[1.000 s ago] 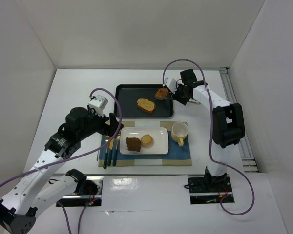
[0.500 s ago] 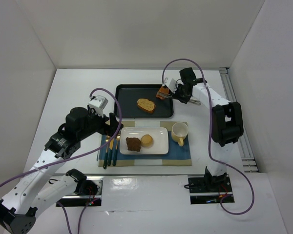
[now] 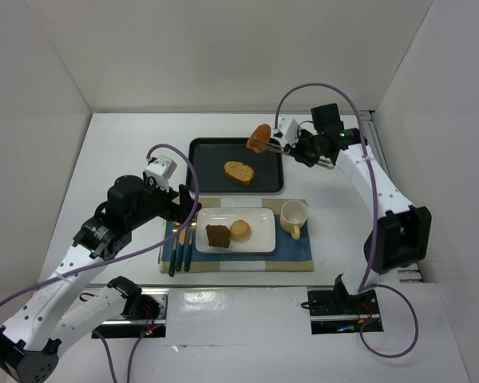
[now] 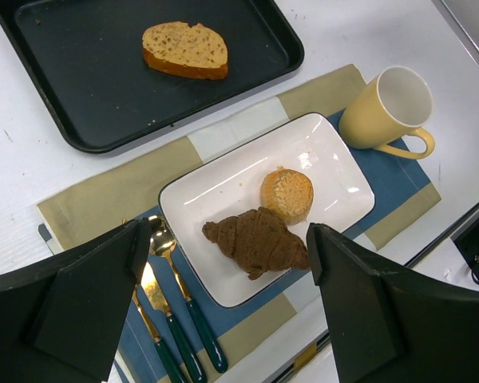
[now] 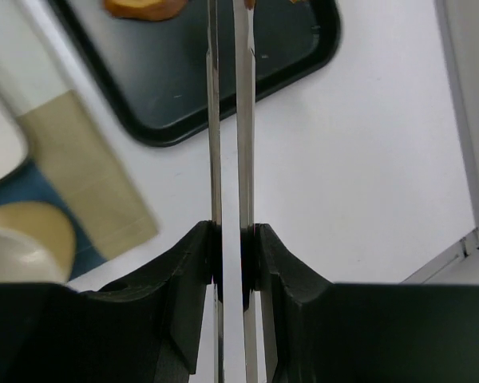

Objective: Place the bread

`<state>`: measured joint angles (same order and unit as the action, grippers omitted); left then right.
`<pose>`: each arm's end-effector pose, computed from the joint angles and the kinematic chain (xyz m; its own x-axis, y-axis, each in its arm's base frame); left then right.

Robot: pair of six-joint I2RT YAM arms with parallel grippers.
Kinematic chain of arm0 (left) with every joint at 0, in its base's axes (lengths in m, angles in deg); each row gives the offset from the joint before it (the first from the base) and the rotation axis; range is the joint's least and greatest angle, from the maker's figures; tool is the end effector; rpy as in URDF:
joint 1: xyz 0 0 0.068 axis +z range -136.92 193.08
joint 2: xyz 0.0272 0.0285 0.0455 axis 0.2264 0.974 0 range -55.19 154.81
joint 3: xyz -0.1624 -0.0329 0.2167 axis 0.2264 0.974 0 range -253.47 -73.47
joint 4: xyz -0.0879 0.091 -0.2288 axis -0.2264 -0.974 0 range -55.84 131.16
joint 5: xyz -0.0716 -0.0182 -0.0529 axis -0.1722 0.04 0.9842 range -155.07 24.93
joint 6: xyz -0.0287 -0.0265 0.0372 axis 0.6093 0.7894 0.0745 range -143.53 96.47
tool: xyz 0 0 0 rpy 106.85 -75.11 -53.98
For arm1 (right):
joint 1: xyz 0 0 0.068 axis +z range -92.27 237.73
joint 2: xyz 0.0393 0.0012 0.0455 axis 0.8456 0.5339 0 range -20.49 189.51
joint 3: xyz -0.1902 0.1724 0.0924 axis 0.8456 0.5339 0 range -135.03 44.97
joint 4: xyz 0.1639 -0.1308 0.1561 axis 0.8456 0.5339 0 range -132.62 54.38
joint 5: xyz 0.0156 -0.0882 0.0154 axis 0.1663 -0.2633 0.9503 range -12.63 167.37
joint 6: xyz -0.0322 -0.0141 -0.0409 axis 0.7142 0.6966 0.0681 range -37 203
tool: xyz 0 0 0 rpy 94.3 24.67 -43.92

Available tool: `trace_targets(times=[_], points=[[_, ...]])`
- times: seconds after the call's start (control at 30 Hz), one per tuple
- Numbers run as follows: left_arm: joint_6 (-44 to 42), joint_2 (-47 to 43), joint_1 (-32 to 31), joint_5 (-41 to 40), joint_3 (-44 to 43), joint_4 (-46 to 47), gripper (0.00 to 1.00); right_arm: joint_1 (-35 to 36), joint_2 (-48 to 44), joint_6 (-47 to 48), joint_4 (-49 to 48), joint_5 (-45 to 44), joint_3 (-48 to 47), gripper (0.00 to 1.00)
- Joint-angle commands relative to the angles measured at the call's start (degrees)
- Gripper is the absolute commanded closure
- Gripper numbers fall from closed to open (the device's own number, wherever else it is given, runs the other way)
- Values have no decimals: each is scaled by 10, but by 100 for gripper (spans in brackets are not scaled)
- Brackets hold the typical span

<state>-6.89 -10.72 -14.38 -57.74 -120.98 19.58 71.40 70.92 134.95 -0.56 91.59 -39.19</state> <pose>0.1547 -0.0856 0.3365 -0.4320 -0.0955 -0.8968 0.4604 0.8317 -0.3104 0.3358 0.0906 0.3237 -0.1513 -0.8224 -0.5484 -0.8173 0.4161 -0.3986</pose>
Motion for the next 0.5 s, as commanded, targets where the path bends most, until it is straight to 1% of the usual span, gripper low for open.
trace_targets(times=[0.0, 0.03, 0.1, 0.13, 0.23, 0.37, 0.47], points=[[-4, -9, -1, 7, -4, 15, 2, 13, -66, 8, 86, 68, 32, 97], [-4, -9, -1, 1, -4, 15, 2, 27, -96, 8, 117, 74, 41, 97], [-4, -9, -1, 1, -4, 15, 2, 42, -120, 13, 157, 91, 60, 97], [-4, -9, -1, 1, -4, 15, 2, 60, -140, 13, 198, 96, 65, 97], [-4, -9, -1, 1, -4, 15, 2, 93, -169, 13, 262, 117, 89, 97], [-4, -9, -1, -4, -4, 15, 2, 128, -196, -9, 270, 117, 153, 97], [-4, -9, -1, -4, -4, 15, 2, 156, -210, -35, 264, 112, 183, 96]])
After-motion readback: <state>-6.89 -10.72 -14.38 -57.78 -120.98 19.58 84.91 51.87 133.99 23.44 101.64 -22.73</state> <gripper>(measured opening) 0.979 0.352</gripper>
